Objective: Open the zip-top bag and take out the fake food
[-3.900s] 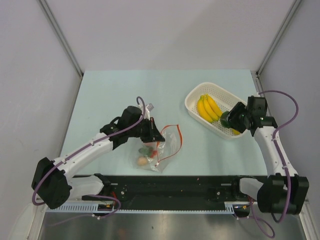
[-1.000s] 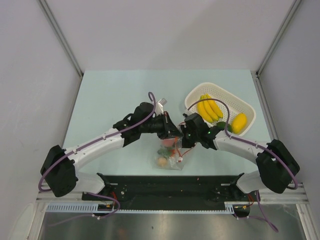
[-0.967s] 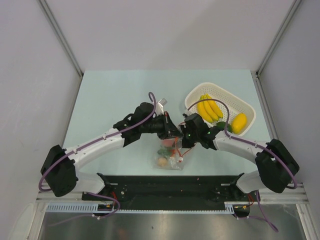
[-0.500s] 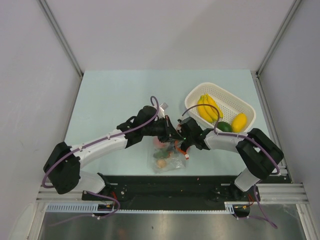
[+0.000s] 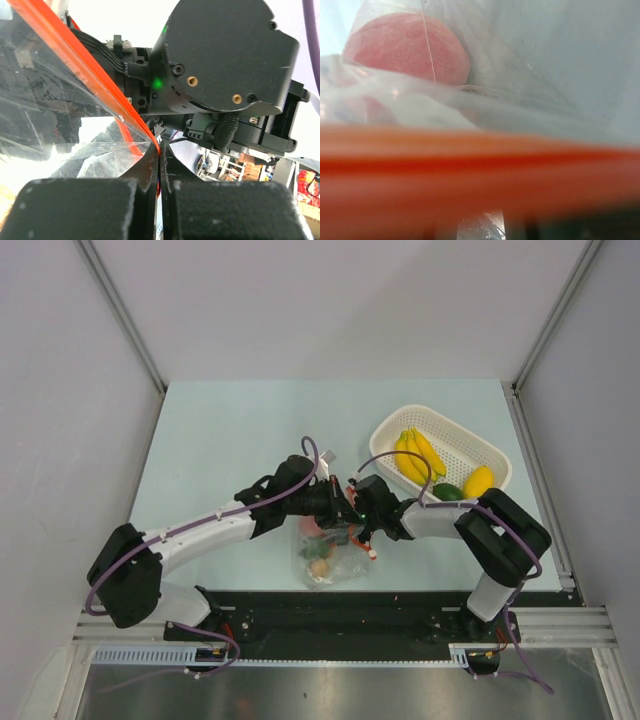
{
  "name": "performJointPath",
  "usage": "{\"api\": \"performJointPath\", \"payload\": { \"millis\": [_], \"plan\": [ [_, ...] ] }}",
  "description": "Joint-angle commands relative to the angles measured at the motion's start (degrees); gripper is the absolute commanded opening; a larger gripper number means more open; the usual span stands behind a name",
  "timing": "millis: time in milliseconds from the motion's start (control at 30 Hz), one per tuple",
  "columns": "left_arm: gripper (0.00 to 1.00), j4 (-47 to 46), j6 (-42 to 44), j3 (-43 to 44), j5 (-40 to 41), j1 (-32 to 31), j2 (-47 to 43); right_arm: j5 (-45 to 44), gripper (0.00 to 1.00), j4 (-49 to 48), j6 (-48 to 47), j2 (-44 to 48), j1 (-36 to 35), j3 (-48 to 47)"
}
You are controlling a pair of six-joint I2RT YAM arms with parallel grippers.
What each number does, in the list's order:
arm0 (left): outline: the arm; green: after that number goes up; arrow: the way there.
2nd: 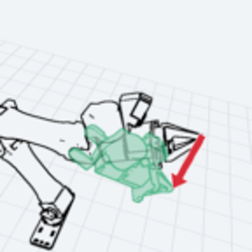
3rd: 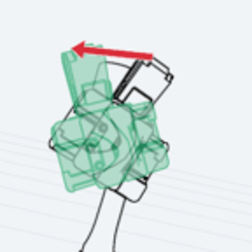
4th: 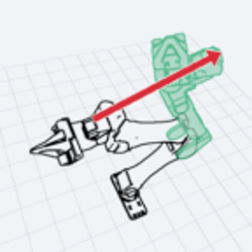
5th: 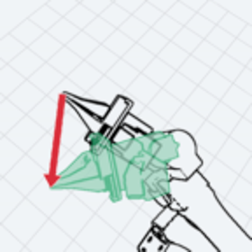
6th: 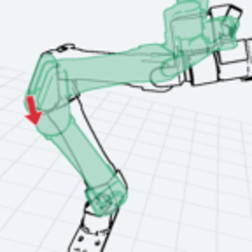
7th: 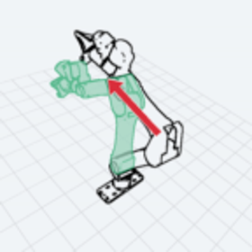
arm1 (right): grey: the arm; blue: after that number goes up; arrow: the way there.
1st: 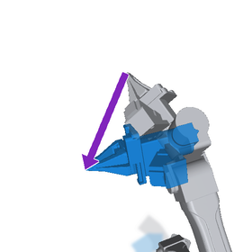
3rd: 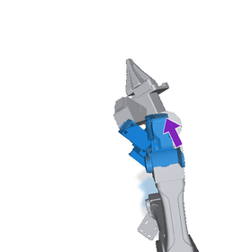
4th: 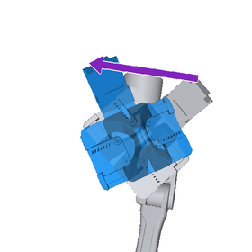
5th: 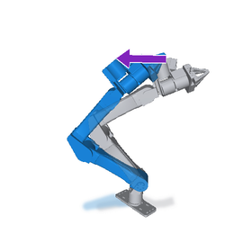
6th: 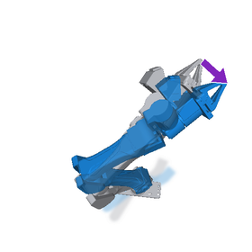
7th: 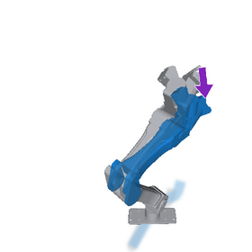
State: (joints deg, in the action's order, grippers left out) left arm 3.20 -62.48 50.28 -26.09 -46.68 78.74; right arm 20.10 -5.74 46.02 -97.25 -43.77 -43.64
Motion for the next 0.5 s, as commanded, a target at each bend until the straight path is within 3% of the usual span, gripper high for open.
{"api": "performJointPath", "payload": {
  "millis": [0, 133, 467],
  "plan": [
    [0.0, 0.39, 1.65, 0.87, -1.95, -0.26, -1.22, -1.9, 0.23, 0.29, -0.49, -1.8, -0.26, 0.39],
    [0.0, 1.19, 2.27, 0.26, -0.99, -0.26, -2.71, -3.04, 0.15, 2.57, -0.4, 0.39, -0.44, 0.4],
    [0.0, 3.65, 4.9, -2.91, 0.07, 3.78, -6.31, -6.56, 0.14, 16.71, -6.64, 17.7, 1.76, 0.31]
  ]
}}
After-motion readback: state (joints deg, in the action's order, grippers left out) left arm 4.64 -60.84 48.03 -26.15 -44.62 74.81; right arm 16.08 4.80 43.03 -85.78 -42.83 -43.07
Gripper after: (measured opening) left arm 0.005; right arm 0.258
